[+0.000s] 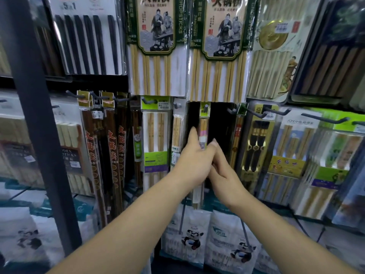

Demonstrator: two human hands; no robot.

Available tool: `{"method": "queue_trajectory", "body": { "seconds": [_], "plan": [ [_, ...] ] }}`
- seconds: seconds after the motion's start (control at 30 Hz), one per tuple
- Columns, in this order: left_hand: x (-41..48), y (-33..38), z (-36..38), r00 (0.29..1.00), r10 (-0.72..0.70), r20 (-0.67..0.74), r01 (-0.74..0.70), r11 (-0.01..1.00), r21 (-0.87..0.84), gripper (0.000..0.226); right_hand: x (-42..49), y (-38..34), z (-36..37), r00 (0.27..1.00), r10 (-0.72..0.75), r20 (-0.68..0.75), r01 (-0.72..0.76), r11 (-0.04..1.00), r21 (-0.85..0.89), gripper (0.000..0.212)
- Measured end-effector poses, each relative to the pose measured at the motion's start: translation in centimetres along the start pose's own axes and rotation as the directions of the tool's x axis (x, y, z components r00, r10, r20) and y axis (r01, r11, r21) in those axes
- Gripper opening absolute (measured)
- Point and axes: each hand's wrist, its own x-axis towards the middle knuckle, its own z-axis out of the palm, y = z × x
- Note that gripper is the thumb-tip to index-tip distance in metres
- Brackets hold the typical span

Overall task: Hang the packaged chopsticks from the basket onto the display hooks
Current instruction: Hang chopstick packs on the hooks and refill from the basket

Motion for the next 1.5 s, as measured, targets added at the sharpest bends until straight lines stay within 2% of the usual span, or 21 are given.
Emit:
{"method": "queue_trajectory", "body": {
  "seconds": [0.07,0.13,0.2,0.27,0.3,0.4,0.47,0.53,0.63,0.7,0.77,0.9,1.03,1.1,1.23,1.5],
  "plan": [
    [-3.6,-0.7,-0.5,1.000,0.016,0.018,-0.015,0.999,-0.047,0.082,-3.1,-0.2,0.3,0.999,0.047,0.008,-0.047,0.997,0.060,0.072],
    [-7.3,-1.7,-1.2,0.997,0.074,0.007,-0.073,0.995,-0.072,0.077,-6.4,-0.3,0.9,0.995,0.095,-0.008,-0.095,0.995,-0.005,0.065],
    [-10.2,-3.7,-2.2,0.992,0.106,-0.070,-0.107,0.994,-0.018,0.060,-9.7,0.6,1.5,0.989,0.148,-0.008,-0.147,0.981,-0.130,0.055],
    [-12.7,-6.2,-3.1,0.982,0.078,-0.170,-0.073,0.997,0.037,0.026,-12.6,2.2,2.3,0.981,0.192,0.033,-0.180,0.958,-0.223,0.034],
    [-13.8,-7.9,-3.4,0.974,0.033,-0.224,-0.018,0.998,0.067,0.016,-14.2,3.2,2.9,0.974,0.222,0.056,-0.200,0.944,-0.261,0.024],
    [-17.0,-14.2,-4.0,0.931,-0.189,-0.313,0.241,0.960,0.139,0.017,-18.9,7.0,5.7,0.924,0.339,0.179,-0.251,0.888,-0.385,0.012],
    [-19.8,-19.3,-4.3,0.873,-0.333,-0.357,0.422,0.883,0.207,0.011,-22.6,10.4,8.3,0.843,0.430,0.323,-0.252,0.846,-0.470,0.006],
    [-23.0,-23.9,-4.8,0.815,-0.438,-0.380,0.562,0.758,0.332,0.011,-26.4,13.9,10.8,0.744,0.515,0.427,-0.260,0.811,-0.525,0.005],
    [-28.0,-29.4,-5.0,0.712,-0.604,-0.357,0.694,0.529,0.488,0.042,-31.2,19.0,13.3,0.616,0.644,0.454,-0.310,0.727,-0.612,0.016],
    [-30.8,-32.2,-5.1,0.676,-0.668,-0.313,0.706,0.464,0.535,0.051,-33.6,22.1,14.2,0.566,0.693,0.448,-0.320,0.685,-0.655,0.027],
    [-32.8,-34.4,-5.3,0.675,-0.689,-0.263,0.695,0.474,0.541,0.048,-35.5,24.6,15.1,0.541,0.699,0.467,-0.286,0.675,-0.680,0.031],
    [-35.2,-36.9,-5.3,0.693,-0.691,-0.207,0.691,0.554,0.465,0.029,-38.4,27.2,17.8,0.495,0.687,0.532,-0.248,0.699,-0.671,0.031],
    [-36.0,-37.5,-4.5,0.723,-0.636,-0.270,0.680,0.588,0.437,0.021,-40.7,28.7,19.6,0.400,0.696,0.597,-0.200,0.702,-0.684,0.044],
    [-35.9,-37.6,-4.2,0.720,-0.628,-0.296,0.687,0.580,0.438,0.020,-41.8,29.2,20.0,0.410,0.698,0.588,-0.166,0.691,-0.704,0.056],
    [-35.6,-37.7,-4.1,0.721,-0.624,-0.301,0.686,0.581,0.437,0.027,-42.3,30.1,20.2,0.509,0.692,0.513,-0.142,0.655,-0.742,0.077],
    [-35.4,-37.3,-4.2,0.724,-0.633,-0.275,0.680,0.585,0.442,0.035,-42.2,29.7,20.6,0.506,0.706,0.495,-0.168,0.644,-0.747,0.103]
  ]
}}
